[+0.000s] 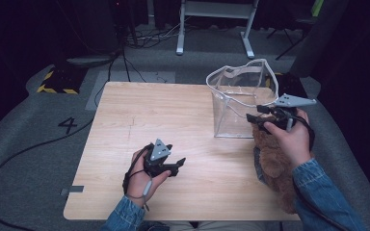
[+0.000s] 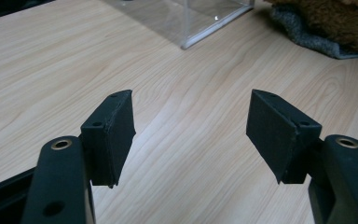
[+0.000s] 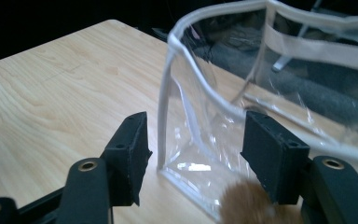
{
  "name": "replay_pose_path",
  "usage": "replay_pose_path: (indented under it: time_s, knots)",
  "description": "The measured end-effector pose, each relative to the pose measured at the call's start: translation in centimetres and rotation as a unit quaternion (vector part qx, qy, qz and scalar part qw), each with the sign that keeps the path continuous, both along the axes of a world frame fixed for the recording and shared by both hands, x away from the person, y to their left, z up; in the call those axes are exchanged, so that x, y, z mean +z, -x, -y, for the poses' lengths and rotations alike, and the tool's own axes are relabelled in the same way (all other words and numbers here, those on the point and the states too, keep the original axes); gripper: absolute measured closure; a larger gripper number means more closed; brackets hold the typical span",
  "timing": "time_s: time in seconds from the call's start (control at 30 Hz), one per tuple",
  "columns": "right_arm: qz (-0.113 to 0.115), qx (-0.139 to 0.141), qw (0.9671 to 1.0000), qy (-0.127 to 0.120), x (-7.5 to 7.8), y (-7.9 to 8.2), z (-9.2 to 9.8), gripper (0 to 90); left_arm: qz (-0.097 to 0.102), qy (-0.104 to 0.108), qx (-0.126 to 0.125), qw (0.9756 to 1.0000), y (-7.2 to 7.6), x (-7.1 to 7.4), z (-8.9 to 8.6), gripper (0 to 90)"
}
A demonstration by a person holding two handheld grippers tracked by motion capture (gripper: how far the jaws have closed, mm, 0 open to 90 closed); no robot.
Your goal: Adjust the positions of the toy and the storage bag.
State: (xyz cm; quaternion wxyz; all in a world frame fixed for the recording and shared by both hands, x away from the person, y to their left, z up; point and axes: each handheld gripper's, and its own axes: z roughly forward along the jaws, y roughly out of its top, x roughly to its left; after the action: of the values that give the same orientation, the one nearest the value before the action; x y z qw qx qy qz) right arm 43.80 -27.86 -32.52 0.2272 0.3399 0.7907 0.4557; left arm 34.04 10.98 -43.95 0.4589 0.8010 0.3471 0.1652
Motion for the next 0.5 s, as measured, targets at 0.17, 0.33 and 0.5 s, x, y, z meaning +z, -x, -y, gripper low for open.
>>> replay_pose_path:
  time_s: [0.17, 0.33, 0.5]
  knots:
    - [0.01, 0.005, 0.9999, -0.008, 0.7, -1.9, -1.1, 41.3, 0.003, 0.002, 0.029, 0.9996, 0.8, 0.0, -2.2, 32.8]
    - [0.004, 0.01, 0.9999, 0.002, 0.4, -3.4, -1.8, 41.3, 0.004, 0.005, 0.045, 0.999, 1.4, -0.2, -3.3, 32.8]
    - [-0.006, 0.02, 0.9997, 0.013, 0.3, -4.5, -2.4, 41.3, 0.002, 0.003, 0.054, 0.9985, 1.8, -0.2, -4.0, 32.8]
